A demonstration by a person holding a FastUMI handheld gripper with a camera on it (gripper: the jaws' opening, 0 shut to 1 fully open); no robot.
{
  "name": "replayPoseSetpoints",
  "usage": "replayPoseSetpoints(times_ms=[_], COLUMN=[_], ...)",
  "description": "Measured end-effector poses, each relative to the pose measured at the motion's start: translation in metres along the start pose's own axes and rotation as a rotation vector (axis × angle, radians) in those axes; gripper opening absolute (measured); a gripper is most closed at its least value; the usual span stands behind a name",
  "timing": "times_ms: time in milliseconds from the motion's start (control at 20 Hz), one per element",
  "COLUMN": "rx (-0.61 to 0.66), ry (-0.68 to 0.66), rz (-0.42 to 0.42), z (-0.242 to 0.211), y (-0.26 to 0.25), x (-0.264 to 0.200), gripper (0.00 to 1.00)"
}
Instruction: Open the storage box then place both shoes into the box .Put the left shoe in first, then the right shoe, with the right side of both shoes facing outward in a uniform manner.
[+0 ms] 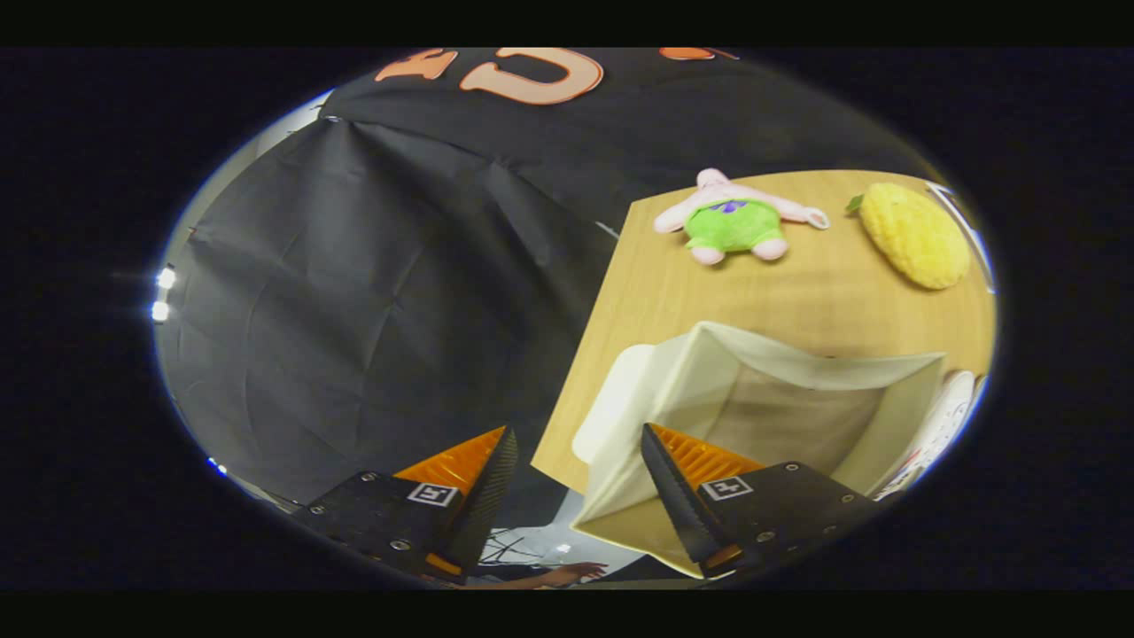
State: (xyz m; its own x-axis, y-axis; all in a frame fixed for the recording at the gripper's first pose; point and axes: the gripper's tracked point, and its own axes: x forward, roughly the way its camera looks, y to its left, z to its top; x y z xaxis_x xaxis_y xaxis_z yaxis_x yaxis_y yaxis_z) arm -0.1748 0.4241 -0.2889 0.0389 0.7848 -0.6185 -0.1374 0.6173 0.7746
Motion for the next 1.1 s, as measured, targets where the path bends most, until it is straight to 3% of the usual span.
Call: replayPoseSetpoints(times_ms=[150, 450, 650, 850, 1100], rx=[-0.054, -0.082, -0.062, -0.112, -0.105], ry=[-0.078, -0.093, -0.057, -0.021, 0.020], rz=[-0.125, -0.366, -0.481, -0.550, -0.537], z=[0.010, -0.014, -0.043, -0.069, -0.092], y=[-0.048, -0.162, -0.224, -0.263, -0.281], x=[-0.055, -0.125, -0.135, -0.133, -0.118], gripper=[0.94, 0.96, 0.94, 0.87, 0.75])
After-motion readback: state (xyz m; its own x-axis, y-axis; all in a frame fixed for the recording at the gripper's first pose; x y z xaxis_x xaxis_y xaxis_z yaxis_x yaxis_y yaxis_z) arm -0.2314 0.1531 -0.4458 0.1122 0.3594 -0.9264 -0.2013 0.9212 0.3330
